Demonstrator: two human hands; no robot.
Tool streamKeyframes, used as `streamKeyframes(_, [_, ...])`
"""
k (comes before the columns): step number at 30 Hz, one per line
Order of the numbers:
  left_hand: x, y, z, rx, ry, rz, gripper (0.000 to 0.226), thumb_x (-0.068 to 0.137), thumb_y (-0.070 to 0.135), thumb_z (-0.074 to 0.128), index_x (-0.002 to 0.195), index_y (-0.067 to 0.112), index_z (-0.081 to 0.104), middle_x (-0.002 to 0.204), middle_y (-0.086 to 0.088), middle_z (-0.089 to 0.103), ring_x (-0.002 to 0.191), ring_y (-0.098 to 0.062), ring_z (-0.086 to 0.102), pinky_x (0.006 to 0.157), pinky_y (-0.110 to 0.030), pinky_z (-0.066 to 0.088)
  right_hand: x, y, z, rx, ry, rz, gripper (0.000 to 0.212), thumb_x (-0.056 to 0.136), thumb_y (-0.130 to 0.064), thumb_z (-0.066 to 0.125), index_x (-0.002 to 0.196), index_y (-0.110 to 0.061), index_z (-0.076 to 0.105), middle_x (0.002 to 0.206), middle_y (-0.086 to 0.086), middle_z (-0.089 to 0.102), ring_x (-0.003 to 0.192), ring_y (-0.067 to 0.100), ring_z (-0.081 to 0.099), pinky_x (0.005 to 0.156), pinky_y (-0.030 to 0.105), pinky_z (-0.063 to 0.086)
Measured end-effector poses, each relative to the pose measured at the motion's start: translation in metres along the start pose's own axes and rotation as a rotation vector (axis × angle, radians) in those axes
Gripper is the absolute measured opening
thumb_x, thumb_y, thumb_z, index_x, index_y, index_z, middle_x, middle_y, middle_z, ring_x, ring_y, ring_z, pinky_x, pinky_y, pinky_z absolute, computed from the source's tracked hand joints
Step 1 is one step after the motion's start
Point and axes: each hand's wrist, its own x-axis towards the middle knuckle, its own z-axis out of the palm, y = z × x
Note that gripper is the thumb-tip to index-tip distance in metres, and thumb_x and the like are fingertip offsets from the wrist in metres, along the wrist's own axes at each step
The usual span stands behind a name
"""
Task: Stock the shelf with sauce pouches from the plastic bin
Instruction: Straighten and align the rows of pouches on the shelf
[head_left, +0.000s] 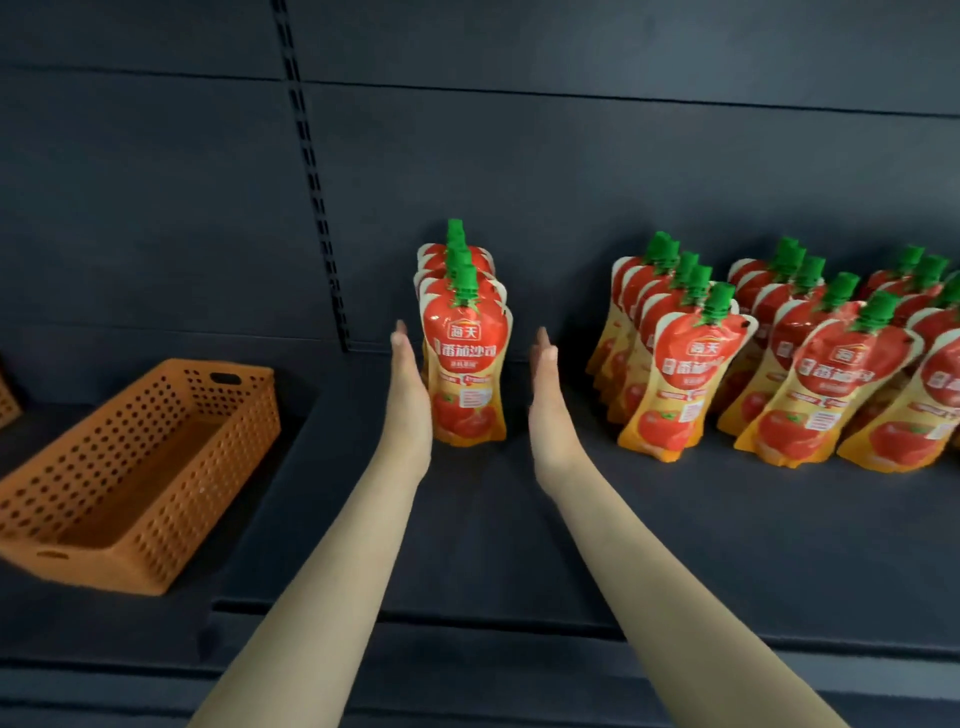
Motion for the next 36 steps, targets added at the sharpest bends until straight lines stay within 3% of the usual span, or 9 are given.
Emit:
streamKeyframes(2, [0.015,-0.004,0.001,-0.027,-0.064,0.000,0.055,0.098,0.062,0.014,0.144,0.039,0.035,0.123,0.021,0.056,0.096,0.004,0.061,0.078,-0.023,0.051,0.013,0.000,0.014,0.066,0.002,0.024,0.061,0.095,-0.065,0.013,0.152,-0.045,0.005,0.160,-0.015,0.013,0.144,0.006,0.018,0.106,0.024,0.025])
streamKeyframes(6, [0.034,-0.015,0.000,-0.026,-0.177,0.014,0.075,0.086,0.077,0.024,0.142,0.030,0.044,0.126,0.003,0.064,0.111,-0.012,0.065,0.091,-0.032,0.055,0.034,0.006,0.026,0.089,-0.050,-0.020,0.085,0.076,-0.082,0.025,0.151,-0.046,0.006,0.155,-0.008,0.033,0.135,0.011,0.042,0.109,0.041,0.041])
streamKeyframes(12, [0.051,-0.017,-0.022,0.290,-0.280,0.134,0.118,0.052,0.100,0.040,0.151,0.045,0.008,0.162,0.006,0.017,0.145,-0.016,0.028,0.113,-0.051,0.034,0.039,0.010,0.014,0.071,-0.193,-0.113,0.110,0.062,-0.092,0.043,0.151,-0.045,-0.001,0.158,-0.011,0.025,0.137,0.003,0.039,0.100,0.023,0.047])
streamKeyframes(14, [0.056,-0.017,-0.029,0.351,-0.346,0.133,0.124,0.050,0.097,0.050,0.151,0.046,-0.001,0.163,0.009,0.009,0.146,-0.014,0.024,0.115,-0.050,0.032,0.037,0.009,0.009,0.058,-0.228,-0.134,0.112,0.062,-0.091,0.047,0.151,-0.045,-0.002,0.159,-0.016,0.020,0.139,0.000,0.034,0.097,0.018,0.046])
streamKeyframes(19, [0.062,-0.017,-0.034,0.400,-0.384,0.152,0.128,0.049,0.093,0.058,0.151,0.045,-0.002,0.163,0.007,0.011,0.145,-0.015,0.027,0.113,-0.051,0.034,0.039,0.010,0.007,-0.011,-0.284,-0.128,0.116,0.064,-0.069,0.071,0.153,-0.037,0.005,0.145,-0.009,0.042,0.123,0.000,0.053,0.086,0.019,0.051])
streamKeyframes(24, [0.063,-0.016,-0.035,0.340,-0.470,0.135,0.144,0.040,0.093,0.061,0.153,0.036,-0.007,0.154,0.009,0.031,0.129,0.000,0.044,0.106,-0.034,0.044,0.056,0.010,0.005,-0.027,-0.264,-0.089,0.121,0.058,-0.072,0.073,0.154,-0.031,0.011,0.141,-0.002,0.048,0.116,0.003,0.060,0.081,0.020,0.054])
streamKeyframes(31, [0.075,-0.018,-0.035,0.378,-0.517,0.080,0.145,0.037,0.095,0.058,0.154,0.032,-0.001,0.148,0.008,0.040,0.123,0.003,0.051,0.096,-0.022,0.049,0.071,0.013,0.007,0.009,-0.264,-0.070,0.119,0.058,-0.078,0.068,0.152,-0.023,0.020,0.134,-0.003,0.055,0.114,0.006,0.062,0.081,0.019,0.053])
streamKeyframes(34, [0.075,-0.019,-0.036,0.411,-0.498,0.045,0.141,0.039,0.097,0.055,0.153,0.033,0.003,0.150,0.005,0.038,0.132,-0.008,0.045,0.107,-0.039,0.043,0.074,0.015,0.010,0.036,-0.249,-0.049,0.114,0.059,-0.078,0.067,0.150,-0.024,0.026,0.131,-0.005,0.058,0.115,0.009,0.062,0.081,0.021,0.054])
streamKeyframes(36, [0.079,-0.024,-0.039,0.463,-0.494,0.053,0.132,0.044,0.098,0.049,0.152,0.036,0.005,0.156,0.002,0.030,0.144,-0.021,0.030,0.116,-0.054,0.028,0.074,0.015,0.012,0.056,-0.243,-0.044,0.111,0.059,-0.077,0.068,0.148,-0.024,0.030,0.129,-0.004,0.060,0.115,0.012,0.063,0.082,0.023,0.054])
